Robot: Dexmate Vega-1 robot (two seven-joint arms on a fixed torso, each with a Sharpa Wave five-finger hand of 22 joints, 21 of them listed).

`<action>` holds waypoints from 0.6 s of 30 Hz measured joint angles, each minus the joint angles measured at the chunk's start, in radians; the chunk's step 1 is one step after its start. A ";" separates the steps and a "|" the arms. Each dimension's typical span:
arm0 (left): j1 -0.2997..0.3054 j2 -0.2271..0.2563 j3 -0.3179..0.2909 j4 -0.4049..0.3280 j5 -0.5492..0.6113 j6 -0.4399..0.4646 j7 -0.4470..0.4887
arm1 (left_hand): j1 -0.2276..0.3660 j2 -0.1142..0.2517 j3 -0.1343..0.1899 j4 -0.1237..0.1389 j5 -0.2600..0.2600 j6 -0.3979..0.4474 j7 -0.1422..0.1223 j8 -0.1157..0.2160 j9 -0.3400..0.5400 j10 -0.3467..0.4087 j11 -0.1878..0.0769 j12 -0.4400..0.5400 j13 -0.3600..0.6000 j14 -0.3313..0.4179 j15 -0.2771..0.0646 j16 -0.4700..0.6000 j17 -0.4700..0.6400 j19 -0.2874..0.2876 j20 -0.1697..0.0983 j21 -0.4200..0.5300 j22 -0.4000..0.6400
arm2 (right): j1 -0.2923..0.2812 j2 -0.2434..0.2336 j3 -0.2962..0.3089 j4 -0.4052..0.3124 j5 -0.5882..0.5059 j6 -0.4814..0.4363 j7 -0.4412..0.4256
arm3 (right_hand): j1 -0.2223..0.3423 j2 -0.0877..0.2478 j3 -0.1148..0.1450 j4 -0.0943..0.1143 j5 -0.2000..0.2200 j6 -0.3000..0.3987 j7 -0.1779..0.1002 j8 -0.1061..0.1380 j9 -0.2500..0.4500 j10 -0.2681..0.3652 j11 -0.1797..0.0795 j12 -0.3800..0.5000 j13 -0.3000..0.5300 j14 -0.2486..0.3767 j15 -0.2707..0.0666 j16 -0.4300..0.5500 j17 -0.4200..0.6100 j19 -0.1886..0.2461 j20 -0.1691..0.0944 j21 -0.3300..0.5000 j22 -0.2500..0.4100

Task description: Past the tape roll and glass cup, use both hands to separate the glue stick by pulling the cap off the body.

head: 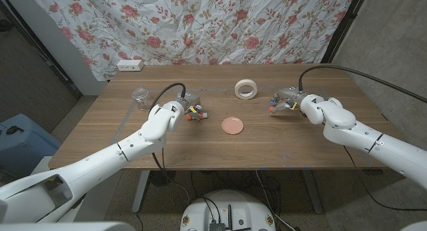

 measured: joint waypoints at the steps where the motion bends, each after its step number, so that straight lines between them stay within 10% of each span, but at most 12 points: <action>1: 0.002 0.001 -0.002 -0.002 0.000 0.000 0.000 | -0.003 0.001 -0.003 0.003 0.000 0.000 0.000 0.000 0.000 -0.002 0.002 0.000 0.000 -0.007 -0.001 0.000 0.000 0.000 0.000 0.000 0.000 | -0.002 -0.001 0.001 -0.004 0.000 -0.002 0.001 | -0.007 -0.007 0.000 0.000 0.000 0.000 0.000 0.000 0.000 -0.007 0.000 0.000 0.000 0.000 0.000 0.000 0.000 0.000 0.000 0.000 0.000; 18: 0.021 0.014 -0.033 -0.019 0.000 0.017 -0.023 | -0.092 -0.027 -0.036 0.014 -0.005 -0.115 0.021 0.000 -0.003 -0.142 0.005 0.000 0.000 -0.068 0.002 0.000 0.002 -0.048 0.002 0.000 0.000 | -0.005 0.002 0.002 -0.021 -0.015 -0.027 0.025 | -0.017 0.004 0.000 0.000 0.000 -0.031 0.009 -0.019 0.000 -0.045 0.017 -0.004 -0.009 -0.024 0.005 -0.009 0.000 -0.005 0.005 0.000 0.000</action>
